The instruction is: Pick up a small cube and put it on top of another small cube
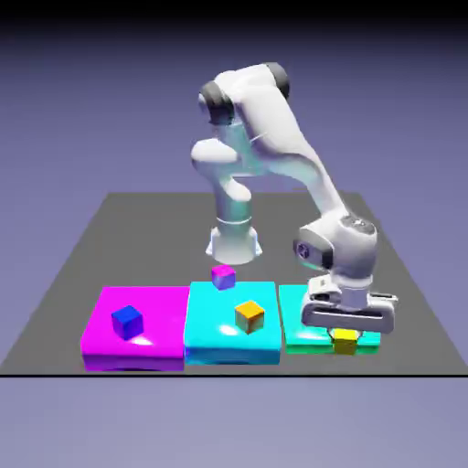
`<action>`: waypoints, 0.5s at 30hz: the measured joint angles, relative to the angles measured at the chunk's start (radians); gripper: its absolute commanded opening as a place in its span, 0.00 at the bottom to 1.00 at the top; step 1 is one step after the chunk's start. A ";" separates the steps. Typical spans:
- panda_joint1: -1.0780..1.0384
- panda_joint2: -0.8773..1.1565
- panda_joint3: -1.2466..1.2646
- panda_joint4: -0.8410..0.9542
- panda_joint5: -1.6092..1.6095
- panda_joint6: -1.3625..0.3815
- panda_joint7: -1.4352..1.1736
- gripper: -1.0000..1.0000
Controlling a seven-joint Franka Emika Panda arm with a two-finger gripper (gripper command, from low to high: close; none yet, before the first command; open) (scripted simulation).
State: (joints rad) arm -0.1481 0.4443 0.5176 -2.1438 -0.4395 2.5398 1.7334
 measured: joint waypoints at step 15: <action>-0.399 -0.498 0.118 -0.254 0.420 -0.153 0.048 0.00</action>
State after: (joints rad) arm -0.5468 -0.0538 0.6360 -2.3982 -0.0195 2.3867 1.7813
